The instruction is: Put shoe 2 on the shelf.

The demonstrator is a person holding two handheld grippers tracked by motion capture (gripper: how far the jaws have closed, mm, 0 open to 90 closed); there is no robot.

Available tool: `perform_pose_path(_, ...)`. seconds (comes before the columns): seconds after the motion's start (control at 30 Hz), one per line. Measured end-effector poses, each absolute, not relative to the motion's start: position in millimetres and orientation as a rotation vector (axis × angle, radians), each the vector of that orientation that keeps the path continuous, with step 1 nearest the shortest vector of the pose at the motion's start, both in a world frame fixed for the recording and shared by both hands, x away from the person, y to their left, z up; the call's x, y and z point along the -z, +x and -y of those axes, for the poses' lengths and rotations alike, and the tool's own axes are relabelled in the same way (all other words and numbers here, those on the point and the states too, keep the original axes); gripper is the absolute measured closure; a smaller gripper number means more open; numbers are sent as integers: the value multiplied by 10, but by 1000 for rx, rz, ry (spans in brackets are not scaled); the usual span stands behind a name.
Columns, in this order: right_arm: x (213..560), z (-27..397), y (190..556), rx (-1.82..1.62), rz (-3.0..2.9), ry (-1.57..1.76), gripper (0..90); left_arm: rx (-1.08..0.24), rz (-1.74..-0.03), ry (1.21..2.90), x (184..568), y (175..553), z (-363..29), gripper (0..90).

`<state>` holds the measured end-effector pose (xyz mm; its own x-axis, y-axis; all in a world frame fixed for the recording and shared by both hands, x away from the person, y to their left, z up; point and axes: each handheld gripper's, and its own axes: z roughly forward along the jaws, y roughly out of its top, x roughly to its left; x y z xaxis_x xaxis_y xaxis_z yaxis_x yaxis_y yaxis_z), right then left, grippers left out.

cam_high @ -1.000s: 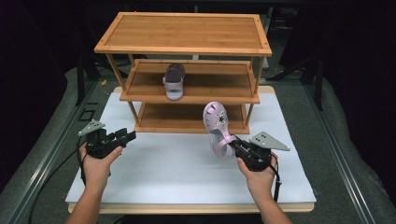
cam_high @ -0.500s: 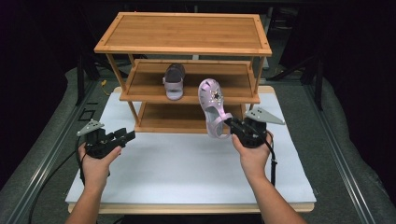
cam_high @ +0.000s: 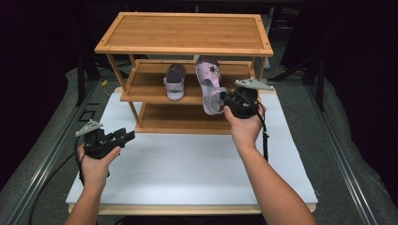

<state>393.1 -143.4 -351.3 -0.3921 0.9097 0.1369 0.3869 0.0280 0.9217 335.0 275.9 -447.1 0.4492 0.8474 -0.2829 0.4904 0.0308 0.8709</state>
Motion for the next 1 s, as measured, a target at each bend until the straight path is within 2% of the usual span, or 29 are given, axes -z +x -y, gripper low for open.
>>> perform_pose_path(0.37, 3492, 1258, 4242, -1317, -1754, 1429, 833, -413, -1186, 1622, 4472, 3353, -2771, 515)
perform_pose_path(1.0, 3534, 1160, 4495, -1245, -1664, 1488, 832, -408, -1188, 1623, 4487, 3366, -2776, 515)
